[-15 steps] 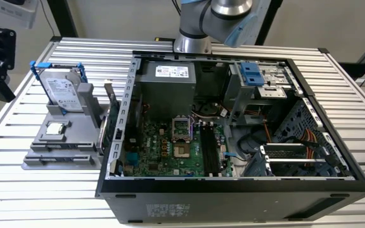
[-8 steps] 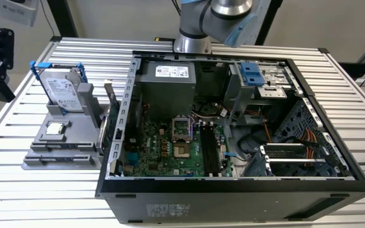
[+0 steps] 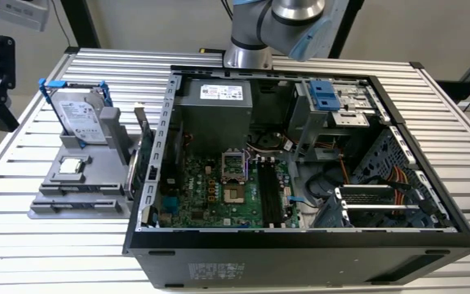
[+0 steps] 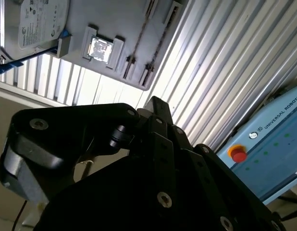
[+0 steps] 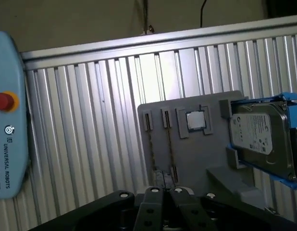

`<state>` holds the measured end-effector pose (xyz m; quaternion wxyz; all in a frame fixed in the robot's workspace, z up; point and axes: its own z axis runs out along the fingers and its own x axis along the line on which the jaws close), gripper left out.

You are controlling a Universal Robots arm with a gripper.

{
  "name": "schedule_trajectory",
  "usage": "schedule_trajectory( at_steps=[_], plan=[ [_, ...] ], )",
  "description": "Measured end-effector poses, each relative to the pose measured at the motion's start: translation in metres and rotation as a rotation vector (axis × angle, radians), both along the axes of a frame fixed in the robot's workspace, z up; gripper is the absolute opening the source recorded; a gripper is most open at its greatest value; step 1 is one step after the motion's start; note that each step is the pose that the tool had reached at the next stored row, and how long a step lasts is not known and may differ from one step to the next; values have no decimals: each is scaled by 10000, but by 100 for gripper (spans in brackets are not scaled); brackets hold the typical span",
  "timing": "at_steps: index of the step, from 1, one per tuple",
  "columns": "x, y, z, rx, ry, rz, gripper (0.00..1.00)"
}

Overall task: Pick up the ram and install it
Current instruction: 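Pick up the ram and move it above insertion slot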

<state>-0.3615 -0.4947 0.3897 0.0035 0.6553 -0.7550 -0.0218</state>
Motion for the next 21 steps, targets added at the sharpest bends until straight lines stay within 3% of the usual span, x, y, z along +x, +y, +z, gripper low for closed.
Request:
schedule_trajectory(
  at_steps=[21],
  plan=[
    [0, 0, 0, 0, 0, 1183, 0]
  ],
)
